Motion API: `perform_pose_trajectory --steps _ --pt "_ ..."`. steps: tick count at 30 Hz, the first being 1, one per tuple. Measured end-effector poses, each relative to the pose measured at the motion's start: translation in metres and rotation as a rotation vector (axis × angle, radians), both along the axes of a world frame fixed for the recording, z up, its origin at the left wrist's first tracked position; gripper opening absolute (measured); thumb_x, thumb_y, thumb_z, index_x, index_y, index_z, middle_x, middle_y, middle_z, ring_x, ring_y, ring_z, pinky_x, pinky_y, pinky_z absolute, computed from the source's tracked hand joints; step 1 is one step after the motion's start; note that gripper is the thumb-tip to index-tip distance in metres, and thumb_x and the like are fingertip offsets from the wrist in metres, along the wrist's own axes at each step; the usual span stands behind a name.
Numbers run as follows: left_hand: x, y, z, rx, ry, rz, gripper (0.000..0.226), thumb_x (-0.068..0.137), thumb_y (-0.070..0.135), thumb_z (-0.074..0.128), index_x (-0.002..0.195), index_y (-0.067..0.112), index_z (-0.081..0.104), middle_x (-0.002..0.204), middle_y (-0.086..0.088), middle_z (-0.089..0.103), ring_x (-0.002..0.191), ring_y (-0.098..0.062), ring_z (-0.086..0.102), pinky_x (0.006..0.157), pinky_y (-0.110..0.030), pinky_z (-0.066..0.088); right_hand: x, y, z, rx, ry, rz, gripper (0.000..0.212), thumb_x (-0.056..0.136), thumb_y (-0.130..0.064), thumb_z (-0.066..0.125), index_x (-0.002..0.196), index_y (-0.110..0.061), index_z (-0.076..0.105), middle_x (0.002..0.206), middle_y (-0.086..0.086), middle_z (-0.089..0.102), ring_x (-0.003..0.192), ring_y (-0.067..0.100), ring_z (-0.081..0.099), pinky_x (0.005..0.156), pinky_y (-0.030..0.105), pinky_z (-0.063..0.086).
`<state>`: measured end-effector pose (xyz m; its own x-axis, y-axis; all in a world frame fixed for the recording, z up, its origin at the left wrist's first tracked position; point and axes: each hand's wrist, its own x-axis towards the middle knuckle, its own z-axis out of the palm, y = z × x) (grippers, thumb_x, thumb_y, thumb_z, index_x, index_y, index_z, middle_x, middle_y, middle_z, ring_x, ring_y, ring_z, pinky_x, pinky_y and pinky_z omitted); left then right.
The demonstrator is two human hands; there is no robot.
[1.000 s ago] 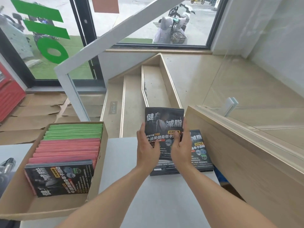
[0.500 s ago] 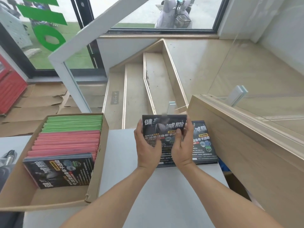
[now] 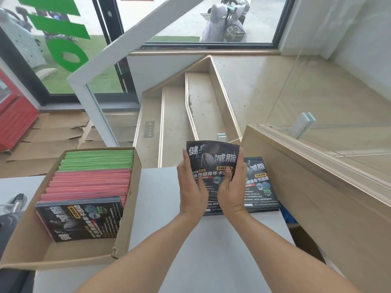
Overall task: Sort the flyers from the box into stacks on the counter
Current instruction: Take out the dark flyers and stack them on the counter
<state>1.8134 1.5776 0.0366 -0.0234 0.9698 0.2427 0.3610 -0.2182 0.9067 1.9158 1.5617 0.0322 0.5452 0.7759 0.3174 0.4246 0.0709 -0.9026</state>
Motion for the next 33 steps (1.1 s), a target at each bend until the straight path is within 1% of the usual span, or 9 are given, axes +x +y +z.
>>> perform_pose_trajectory --steps 4,12,14,16,20,24,27,30,33 --pt "-0.002 -0.01 -0.013 -0.054 0.013 0.002 0.087 0.099 -0.003 0.05 0.155 0.046 0.005 0.139 0.009 0.036 0.126 0.019 0.031 0.092 0.007 0.032 -0.001 -0.011 -0.013 -0.039 0.03 -0.007 0.061 0.109 -0.008 0.037 0.152 -0.045 0.014 0.139 -0.012 0.039 0.125 -0.021 0.037 0.092 0.001 0.039" --pt "0.001 0.011 0.002 -0.169 0.001 -0.025 0.089 0.095 -0.007 0.052 0.161 0.036 0.011 0.135 0.014 0.033 0.121 0.003 0.036 0.089 0.002 0.034 0.008 0.007 0.006 -0.163 0.051 0.033 0.062 0.107 -0.003 0.037 0.158 -0.035 0.02 0.137 -0.022 0.038 0.123 -0.026 0.032 0.093 0.0 0.036" --pt "0.0 0.025 0.008 -0.289 0.056 -0.072 0.091 0.093 -0.008 0.053 0.162 0.035 0.01 0.135 0.013 0.033 0.115 -0.001 0.038 0.089 -0.011 0.039 0.018 0.022 0.011 -0.295 0.005 0.045 0.066 0.106 -0.002 0.038 0.16 -0.034 0.019 0.146 -0.013 0.038 0.129 -0.008 0.038 0.102 0.015 0.041" --pt "-0.002 0.038 0.012 -0.456 0.115 -0.125 0.094 0.089 -0.009 0.055 0.162 0.031 0.011 0.146 0.003 0.036 0.12 -0.012 0.044 0.091 -0.026 0.05 0.03 0.035 0.01 -0.499 -0.017 0.064 0.072 0.103 0.002 0.04 0.161 -0.033 0.017 0.146 0.002 0.043 0.12 0.014 0.051 0.087 0.028 0.05" --pt "-0.002 0.043 0.004 -0.666 0.162 -0.208 0.094 0.085 -0.002 0.059 0.162 0.024 0.012 0.162 -0.003 0.03 0.142 -0.025 0.041 0.099 -0.039 0.053 0.049 0.036 -0.006 -0.719 0.017 0.101 0.077 0.099 0.008 0.041 0.162 -0.029 0.018 0.154 0.007 0.043 0.121 0.028 0.058 0.068 0.029 0.049" --pt "0.023 0.044 0.001 -0.662 0.193 -0.273 0.094 0.087 0.003 0.064 0.163 0.024 0.011 0.165 -0.002 0.026 0.147 -0.025 0.035 0.1 -0.032 0.049 0.073 0.032 -0.002 -0.75 -0.072 0.028 0.082 0.096 0.01 0.046 0.162 -0.029 0.017 0.162 0.007 0.031 0.135 0.032 0.048 0.089 0.041 0.054" --pt "0.053 0.052 -0.001 -0.697 0.187 -0.324 0.094 0.088 0.007 0.066 0.162 0.028 0.011 0.165 0.0 0.027 0.14 -0.023 0.045 0.084 -0.028 0.054 0.099 0.032 0.005 -0.773 -0.161 -0.028 0.089 0.09 0.014 0.048 0.162 -0.026 0.014 0.156 0.01 0.033 0.135 0.031 0.045 0.105 0.044 0.047" --pt "0.078 0.058 -0.001 -0.795 0.157 -0.359 0.095 0.088 0.012 0.071 0.162 0.027 0.013 0.164 -0.002 0.029 0.124 -0.02 0.054 0.075 -0.032 0.056 0.117 0.034 0.004 -0.787 -0.214 -0.053 0.087 0.09 0.012 0.045 0.163 -0.024 0.012 0.149 0.011 0.035 0.121 0.03 0.052 0.101 0.047 0.048" --pt "0.09 0.062 -0.005 -0.875 0.112 -0.398 0.094 0.088 0.018 0.076 0.162 0.022 0.018 0.165 -0.006 0.028 0.136 -0.028 0.043 0.091 -0.035 0.047 0.127 0.03 -0.003 -0.831 -0.237 -0.062 0.083 0.093 0.008 0.042 0.162 -0.023 0.009 0.148 0.012 0.032 0.118 0.033 0.052 0.1 0.047 0.047"
